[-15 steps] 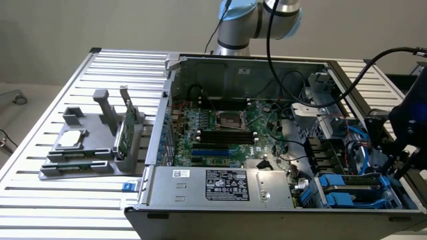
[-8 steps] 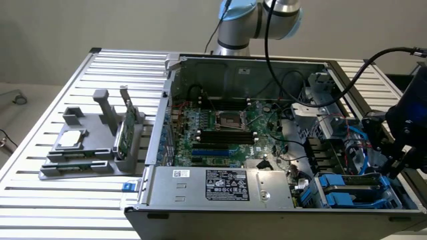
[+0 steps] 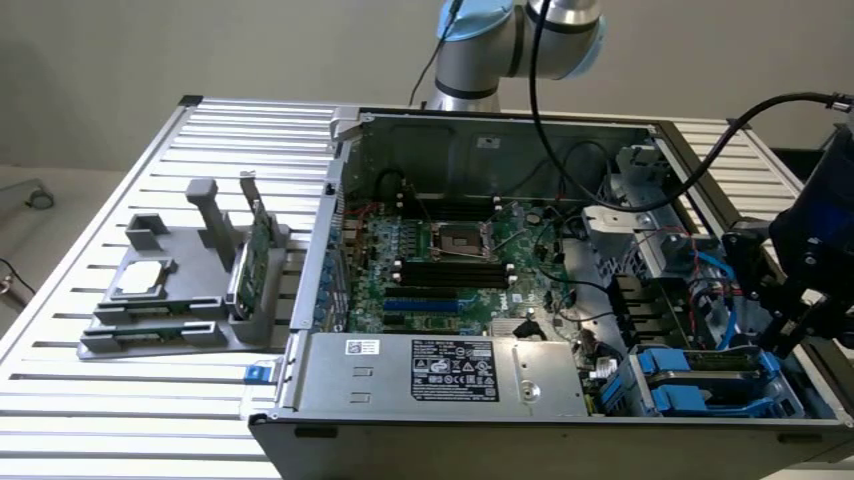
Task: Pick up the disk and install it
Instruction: 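Insert the first disk wire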
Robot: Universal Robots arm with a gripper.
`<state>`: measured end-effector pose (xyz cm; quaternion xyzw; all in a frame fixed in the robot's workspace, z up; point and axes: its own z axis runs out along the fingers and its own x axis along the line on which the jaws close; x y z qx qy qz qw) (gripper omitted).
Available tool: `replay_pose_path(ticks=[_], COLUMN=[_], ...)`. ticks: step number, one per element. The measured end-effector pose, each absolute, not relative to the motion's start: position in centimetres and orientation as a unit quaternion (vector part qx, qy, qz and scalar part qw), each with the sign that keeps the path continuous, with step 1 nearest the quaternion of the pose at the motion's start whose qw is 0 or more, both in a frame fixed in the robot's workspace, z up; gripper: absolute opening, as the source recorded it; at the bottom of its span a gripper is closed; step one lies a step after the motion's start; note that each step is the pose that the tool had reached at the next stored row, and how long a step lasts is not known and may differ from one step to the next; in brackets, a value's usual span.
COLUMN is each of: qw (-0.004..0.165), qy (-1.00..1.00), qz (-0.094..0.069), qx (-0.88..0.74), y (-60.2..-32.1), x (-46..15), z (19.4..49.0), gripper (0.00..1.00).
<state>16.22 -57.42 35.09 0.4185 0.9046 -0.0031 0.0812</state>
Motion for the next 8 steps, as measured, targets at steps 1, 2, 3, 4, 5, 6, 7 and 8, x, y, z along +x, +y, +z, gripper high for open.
replay_pose_path(ticks=[1, 2, 3, 4, 5, 6, 7, 8], qw=[0.081, 0.081, 0.081, 0.081, 0.081, 0.081, 0.081, 0.08], qy=[0.902, 0.899, 0.897, 0.897, 0.897, 0.897, 0.896, 0.894], qz=[-0.004, -0.004, -0.005, -0.005, -0.005, -0.005, -0.005, -0.006], qx=[0.425, 0.431, 0.434, 0.434, 0.434, 0.434, 0.436, 0.441], y=[-57.42, -57.42, -57.44, -57.45, -57.45, -57.45, -57.45, -57.45], x=[16.22, 16.22, 16.23, 16.23, 16.23, 16.23, 16.2, 16.19], z=[35.1, 35.1, 35.11, 35.11, 35.11, 35.11, 35.1, 35.1], gripper=[0.16, 0.16, 0.16, 0.16, 0.16, 0.16, 0.16, 0.16])
